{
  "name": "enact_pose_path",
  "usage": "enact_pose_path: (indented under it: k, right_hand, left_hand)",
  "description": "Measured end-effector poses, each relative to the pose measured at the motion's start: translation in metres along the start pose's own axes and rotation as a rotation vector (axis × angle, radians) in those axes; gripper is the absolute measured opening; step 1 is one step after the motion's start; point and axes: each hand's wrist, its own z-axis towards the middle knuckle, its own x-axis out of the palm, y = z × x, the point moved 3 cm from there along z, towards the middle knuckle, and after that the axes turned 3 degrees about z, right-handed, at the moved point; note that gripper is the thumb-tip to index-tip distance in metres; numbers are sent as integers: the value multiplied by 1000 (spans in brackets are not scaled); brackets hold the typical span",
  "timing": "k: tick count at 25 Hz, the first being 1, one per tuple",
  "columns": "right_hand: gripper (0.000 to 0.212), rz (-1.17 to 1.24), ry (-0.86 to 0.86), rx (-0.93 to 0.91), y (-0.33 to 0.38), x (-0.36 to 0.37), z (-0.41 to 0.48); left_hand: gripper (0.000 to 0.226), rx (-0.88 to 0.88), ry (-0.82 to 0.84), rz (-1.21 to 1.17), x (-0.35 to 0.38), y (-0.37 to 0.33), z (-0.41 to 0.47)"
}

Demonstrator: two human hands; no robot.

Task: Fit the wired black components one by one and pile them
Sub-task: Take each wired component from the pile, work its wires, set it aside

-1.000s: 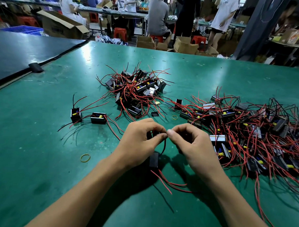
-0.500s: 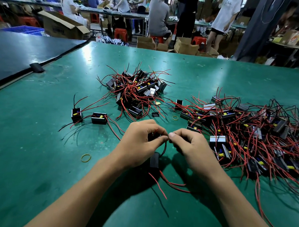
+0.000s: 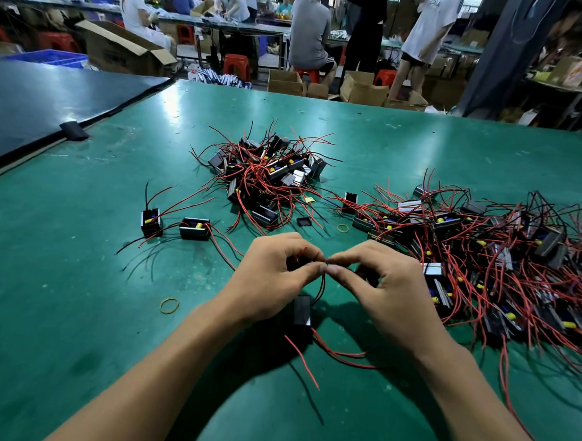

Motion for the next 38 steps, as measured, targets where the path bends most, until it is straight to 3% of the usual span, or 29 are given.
enact_pose_path:
  k: [4, 7, 9, 16, 19, 22, 28, 31, 35, 38]
  right_hand:
    - [21, 112, 48, 357, -7, 6, -1]
    - [29, 460, 163, 700, -14, 15, -2]
    - [26, 621, 168, 791, -15, 14, -3]
    - [34, 553, 38, 750, -27, 6, -2]
    - [13, 561, -5, 725, -30, 14, -4]
    - [13, 654, 110, 711, -28, 23, -4]
    - [23, 713, 285, 605, -25, 24, -4]
    - [22, 758, 247, 563, -24, 26, -4]
    - [18, 737, 143, 523, -20, 25, -4]
    - [11, 680, 103, 529, -20, 24, -4]
  left_hand:
    - [2, 88, -16, 61, 2, -4, -2]
    - [4, 144, -16, 83, 3, -7, -2]
    - [5, 128, 2, 76, 4, -6, -2]
    - [8, -195, -114, -140, -11, 9, 2]
    - [10, -206, -121, -140, -14, 9, 3]
    - [32, -180, -73, -45, -12, 9, 2]
    - [31, -203, 29, 28, -10, 7, 1]
    - [28, -234, -4, -77, -11, 9, 2]
    - [6, -289, 7, -193, -7, 10, 2]
    - [6, -260, 7, -218, -7, 9, 2]
